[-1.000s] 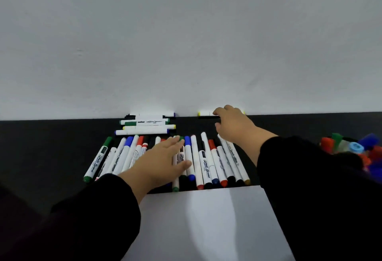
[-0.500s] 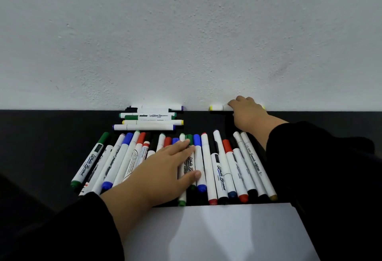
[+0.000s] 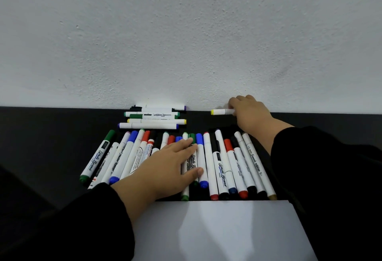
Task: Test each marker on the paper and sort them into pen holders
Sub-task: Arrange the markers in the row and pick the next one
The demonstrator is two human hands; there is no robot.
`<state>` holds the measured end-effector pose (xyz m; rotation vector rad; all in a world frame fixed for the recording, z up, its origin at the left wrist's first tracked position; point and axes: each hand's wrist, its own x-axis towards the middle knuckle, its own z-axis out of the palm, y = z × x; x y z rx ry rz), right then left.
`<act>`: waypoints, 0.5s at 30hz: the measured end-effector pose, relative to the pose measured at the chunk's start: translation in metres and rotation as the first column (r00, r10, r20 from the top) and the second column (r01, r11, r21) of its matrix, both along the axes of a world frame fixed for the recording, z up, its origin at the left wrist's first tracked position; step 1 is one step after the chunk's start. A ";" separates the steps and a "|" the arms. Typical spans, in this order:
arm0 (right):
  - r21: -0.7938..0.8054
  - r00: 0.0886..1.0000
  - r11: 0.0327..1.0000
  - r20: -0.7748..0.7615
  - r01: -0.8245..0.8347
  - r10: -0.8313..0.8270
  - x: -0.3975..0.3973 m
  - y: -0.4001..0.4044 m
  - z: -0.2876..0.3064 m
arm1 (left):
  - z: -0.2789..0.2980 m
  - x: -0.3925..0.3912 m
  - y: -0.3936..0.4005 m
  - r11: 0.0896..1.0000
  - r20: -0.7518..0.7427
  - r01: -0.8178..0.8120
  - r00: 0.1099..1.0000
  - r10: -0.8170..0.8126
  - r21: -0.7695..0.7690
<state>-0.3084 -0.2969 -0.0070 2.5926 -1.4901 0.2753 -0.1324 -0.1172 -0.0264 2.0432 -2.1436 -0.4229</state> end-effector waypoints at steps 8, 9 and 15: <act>-0.038 0.976 0.998 0.212 -0.045 0.052 -0.001 0.079 0.036 | 0.039 -0.011 0.019 0.977 -0.353 -0.213 0.912 0.208 0.025; -0.039 0.972 0.997 0.223 -0.063 0.070 -0.002 0.095 0.036 | 0.045 -0.014 0.027 0.963 -0.450 -0.266 0.857 0.252 0.033; -0.264 0.884 0.946 0.374 -0.187 0.279 -0.013 0.204 0.026 | 0.065 -0.031 0.105 0.899 -0.794 -0.417 0.498 0.349 0.133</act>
